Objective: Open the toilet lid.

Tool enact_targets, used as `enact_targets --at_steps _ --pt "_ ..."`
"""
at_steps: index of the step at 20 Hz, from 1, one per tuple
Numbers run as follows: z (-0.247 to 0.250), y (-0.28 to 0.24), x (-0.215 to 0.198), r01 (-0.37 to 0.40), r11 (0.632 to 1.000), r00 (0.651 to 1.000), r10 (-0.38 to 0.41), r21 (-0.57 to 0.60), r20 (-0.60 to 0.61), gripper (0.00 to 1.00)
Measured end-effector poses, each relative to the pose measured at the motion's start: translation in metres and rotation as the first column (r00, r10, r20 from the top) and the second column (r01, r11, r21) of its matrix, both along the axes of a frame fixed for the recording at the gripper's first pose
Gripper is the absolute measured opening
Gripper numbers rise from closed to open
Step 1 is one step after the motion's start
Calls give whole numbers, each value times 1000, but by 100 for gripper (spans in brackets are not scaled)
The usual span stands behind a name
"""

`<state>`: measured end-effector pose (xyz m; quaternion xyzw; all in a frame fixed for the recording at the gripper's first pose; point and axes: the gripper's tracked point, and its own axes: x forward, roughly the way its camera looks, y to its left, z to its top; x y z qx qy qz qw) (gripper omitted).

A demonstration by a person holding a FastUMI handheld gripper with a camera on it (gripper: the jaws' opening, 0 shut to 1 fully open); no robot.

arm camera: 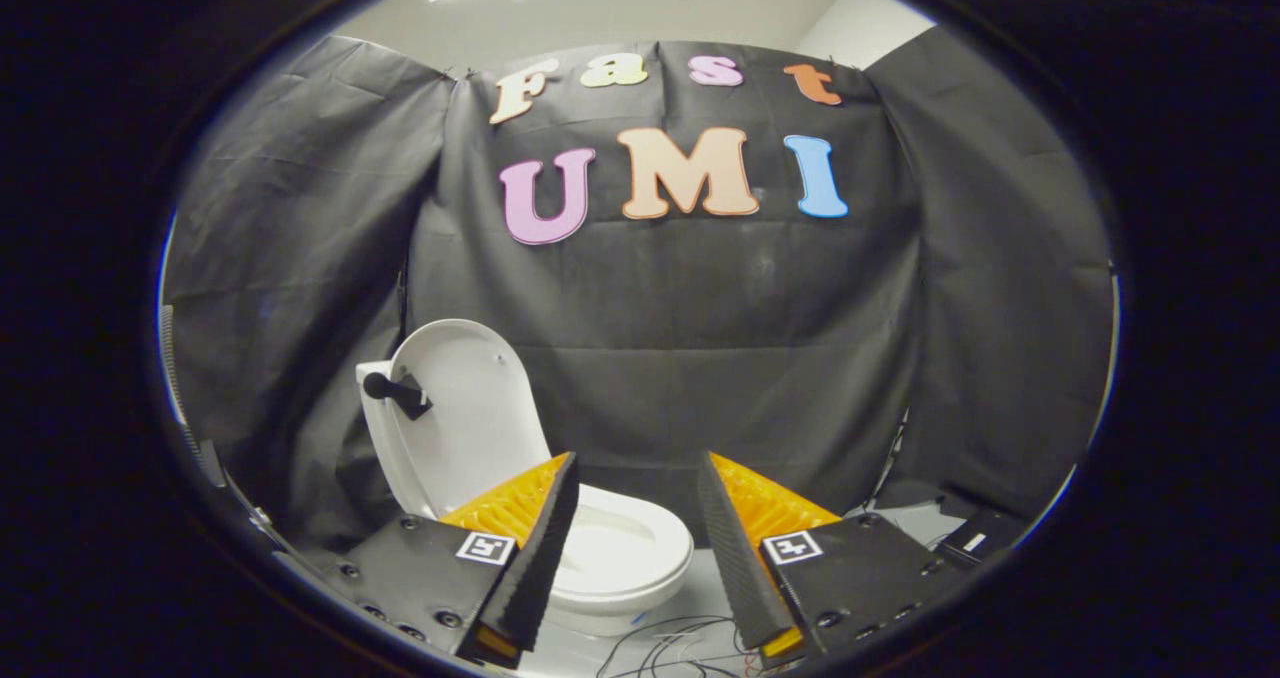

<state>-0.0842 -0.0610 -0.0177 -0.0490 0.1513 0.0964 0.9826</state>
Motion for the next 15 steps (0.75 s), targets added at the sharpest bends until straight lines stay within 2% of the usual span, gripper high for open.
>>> enact_targets --at_steps 1,6,8,10,15 --pt "0 -2 0 1 1000 1000 -1 0 0 80" --pt "1 -1 -2 0 1000 1000 0 2 -6 97" --pt "8 -4 -9 -4 1000 1000 4 7 21 96" --pt "-4 -1 -2 -3 1000 1000 3 -6 -4 94" --pt "3 -3 -8 0 1000 1000 0 -3 -1 91"
